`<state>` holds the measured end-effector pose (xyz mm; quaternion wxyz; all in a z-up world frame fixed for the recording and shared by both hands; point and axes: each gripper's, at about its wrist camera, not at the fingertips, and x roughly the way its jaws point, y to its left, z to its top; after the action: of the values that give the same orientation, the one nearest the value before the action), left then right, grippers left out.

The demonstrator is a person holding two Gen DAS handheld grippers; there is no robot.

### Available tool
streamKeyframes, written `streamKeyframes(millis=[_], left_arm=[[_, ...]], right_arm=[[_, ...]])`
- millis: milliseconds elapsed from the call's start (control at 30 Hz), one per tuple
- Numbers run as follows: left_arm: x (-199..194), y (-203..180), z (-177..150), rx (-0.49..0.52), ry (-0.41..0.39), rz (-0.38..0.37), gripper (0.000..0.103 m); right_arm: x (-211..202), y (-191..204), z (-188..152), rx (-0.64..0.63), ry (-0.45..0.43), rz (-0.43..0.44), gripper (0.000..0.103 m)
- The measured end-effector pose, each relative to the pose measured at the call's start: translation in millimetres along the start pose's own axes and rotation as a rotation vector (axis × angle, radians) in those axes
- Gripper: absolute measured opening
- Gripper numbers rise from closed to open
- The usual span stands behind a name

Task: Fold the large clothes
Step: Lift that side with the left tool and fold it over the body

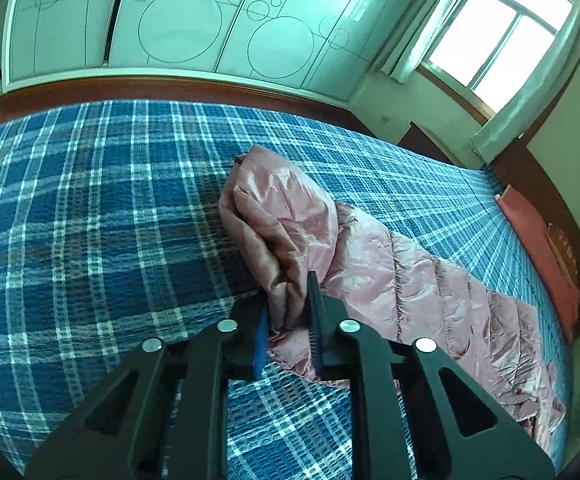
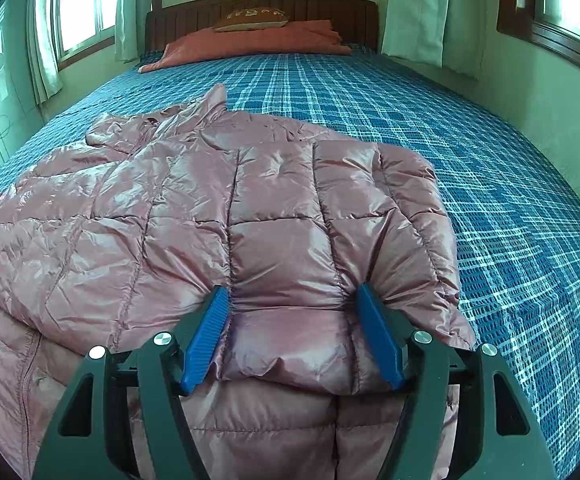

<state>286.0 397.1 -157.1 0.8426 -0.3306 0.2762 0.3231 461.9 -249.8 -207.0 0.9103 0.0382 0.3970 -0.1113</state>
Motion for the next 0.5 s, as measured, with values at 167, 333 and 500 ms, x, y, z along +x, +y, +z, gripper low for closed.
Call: streamKeyframes(millis=[167,333,500], left_arm=[[-24.3,-57.2,-2.4,0.157,-0.089,-0.027,0.009],[-47.7,-146.9,-39.8,0.372,-0.125,-0.137,0.008],[-58.1,-242.6,-104.9,0.575,-0.095,-0.248,0.008]], right_arm=[[-0.6,0.0,0.4,0.002,-0.002,0.001,0.067],[-1.2,-0.6,1.0,0.004,-0.004,0.006,0.067],[-2.2,-3.1,1.1,0.015,-0.006,0.018,0.067]])
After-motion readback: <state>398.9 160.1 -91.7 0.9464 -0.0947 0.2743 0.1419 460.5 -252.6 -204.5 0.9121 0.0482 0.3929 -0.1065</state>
